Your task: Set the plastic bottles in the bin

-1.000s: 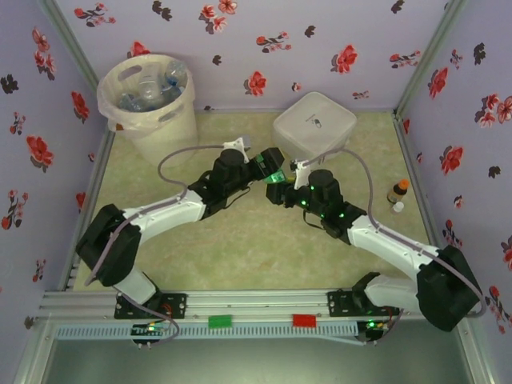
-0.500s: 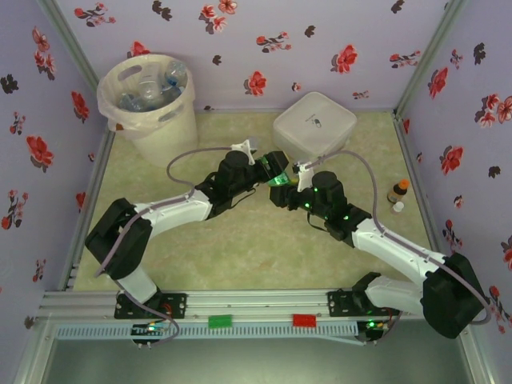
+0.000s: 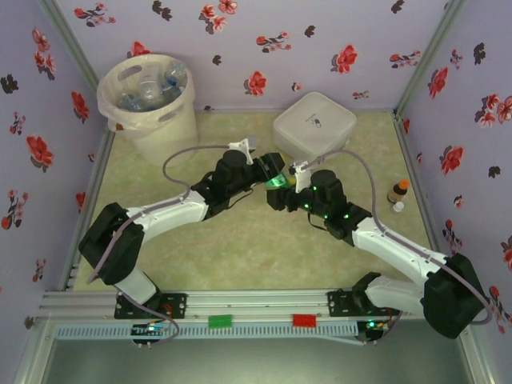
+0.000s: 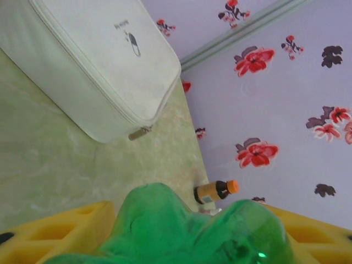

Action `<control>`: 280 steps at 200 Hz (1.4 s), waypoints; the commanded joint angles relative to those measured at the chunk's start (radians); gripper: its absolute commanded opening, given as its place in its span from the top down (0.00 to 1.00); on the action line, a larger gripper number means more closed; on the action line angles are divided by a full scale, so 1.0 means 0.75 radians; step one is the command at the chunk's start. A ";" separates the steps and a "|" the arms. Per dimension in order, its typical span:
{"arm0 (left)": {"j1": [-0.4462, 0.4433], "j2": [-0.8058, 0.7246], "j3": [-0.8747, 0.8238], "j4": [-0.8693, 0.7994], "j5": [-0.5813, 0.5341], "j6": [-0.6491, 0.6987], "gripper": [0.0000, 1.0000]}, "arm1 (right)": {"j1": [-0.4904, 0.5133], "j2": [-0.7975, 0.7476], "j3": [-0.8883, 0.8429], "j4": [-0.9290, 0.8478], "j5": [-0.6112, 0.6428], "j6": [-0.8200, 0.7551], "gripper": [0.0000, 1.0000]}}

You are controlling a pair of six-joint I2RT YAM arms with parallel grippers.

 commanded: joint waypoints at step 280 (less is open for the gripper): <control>1.362 0.412 1.760 -1.335 0.098 0.846 0.57 | -0.142 -0.089 -0.030 -0.277 0.837 -0.091 0.00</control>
